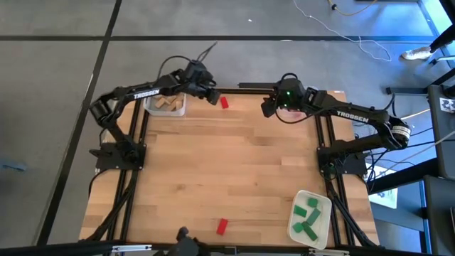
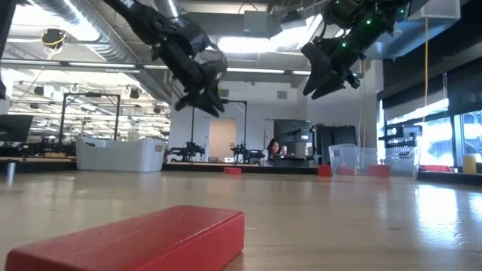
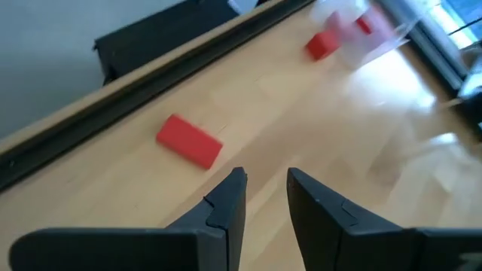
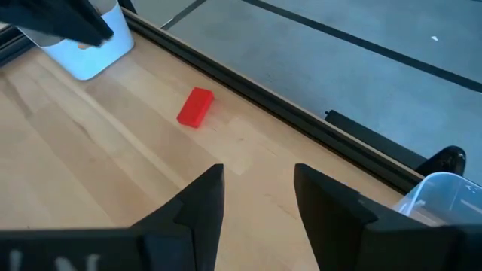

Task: Sort & place blocks by color
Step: Put the red block into the transparent bin

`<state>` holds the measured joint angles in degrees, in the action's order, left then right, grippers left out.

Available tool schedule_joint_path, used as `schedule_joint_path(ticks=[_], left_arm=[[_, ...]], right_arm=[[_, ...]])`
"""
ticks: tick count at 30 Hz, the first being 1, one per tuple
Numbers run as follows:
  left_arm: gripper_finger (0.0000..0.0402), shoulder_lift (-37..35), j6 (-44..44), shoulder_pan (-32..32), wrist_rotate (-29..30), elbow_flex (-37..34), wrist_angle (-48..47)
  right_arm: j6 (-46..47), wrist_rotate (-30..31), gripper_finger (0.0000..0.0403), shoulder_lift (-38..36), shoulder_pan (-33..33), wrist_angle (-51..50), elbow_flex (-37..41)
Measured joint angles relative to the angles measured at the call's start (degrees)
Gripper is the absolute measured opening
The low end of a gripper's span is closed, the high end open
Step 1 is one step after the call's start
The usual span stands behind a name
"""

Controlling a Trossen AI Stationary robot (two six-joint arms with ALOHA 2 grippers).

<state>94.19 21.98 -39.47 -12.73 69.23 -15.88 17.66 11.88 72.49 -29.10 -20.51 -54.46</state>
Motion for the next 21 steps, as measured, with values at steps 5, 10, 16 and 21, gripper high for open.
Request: schedule_joint_path(ticks=[5, 10, 16, 21], left_arm=[[0.0092, 2.06, -0.81, 0.20, 1.72, 0.00, -0.09], [0.0092, 2.08, -6.78, 0.59, 1.66, 0.00, -0.48], [0.0092, 2.08, -4.17, 1.05, 1.65, 0.00, -1.66], [0.0092, 2.08, -0.79, 2.83, 5.47, -0.01, -1.66]], right_arm=[[0.02, 0.00, 0.0163, 0.00, 0.02, -0.05, 0.00], [0.03, 0.02, 0.0163, 0.00, 0.00, -0.09, 0.00], [0.02, 0.02, 0.0163, 0.00, 0.00, -0.09, 0.00], [0.04, 0.02, 0.0163, 0.00, 0.00, -0.09, 0.00]])
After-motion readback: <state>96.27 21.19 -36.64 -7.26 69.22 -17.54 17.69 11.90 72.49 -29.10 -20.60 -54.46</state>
